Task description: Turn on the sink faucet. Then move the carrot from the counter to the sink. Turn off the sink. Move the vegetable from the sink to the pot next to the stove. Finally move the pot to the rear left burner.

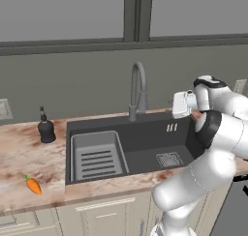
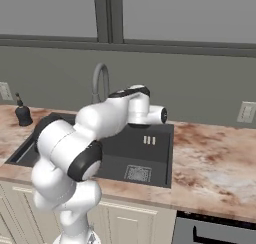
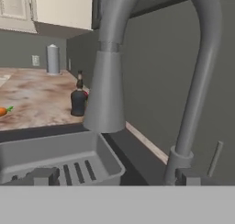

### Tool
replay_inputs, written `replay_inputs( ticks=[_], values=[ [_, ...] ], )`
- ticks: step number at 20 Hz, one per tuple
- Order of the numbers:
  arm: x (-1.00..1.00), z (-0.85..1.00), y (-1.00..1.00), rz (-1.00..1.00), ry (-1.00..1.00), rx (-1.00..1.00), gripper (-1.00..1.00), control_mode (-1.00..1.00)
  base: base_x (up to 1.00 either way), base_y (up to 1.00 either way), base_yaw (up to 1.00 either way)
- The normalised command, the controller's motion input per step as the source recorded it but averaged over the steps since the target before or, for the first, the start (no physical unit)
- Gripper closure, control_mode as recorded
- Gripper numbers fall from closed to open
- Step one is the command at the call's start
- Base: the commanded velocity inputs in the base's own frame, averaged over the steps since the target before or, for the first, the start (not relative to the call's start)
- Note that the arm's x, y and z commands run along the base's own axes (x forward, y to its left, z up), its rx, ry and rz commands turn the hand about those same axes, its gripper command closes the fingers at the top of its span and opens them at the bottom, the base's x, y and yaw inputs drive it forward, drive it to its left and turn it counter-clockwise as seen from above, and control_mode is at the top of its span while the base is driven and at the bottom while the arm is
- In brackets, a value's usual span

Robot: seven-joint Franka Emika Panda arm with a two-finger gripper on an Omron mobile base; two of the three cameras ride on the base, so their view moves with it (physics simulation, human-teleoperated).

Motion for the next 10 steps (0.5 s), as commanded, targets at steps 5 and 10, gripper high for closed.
replay_inputs(
  ticks=[5, 10],
  values=[
    [0.24, -0.02, 0.24, 0.0, 0.0, 0.03, -1.0, -1.0, 0.0, 0.0, 0.0],
    [0.17, -0.01, 0.28, 0.0, 0.0, 0.0, -1.0, -1.0, 0.0, 0.0, 0.0]
  ],
)
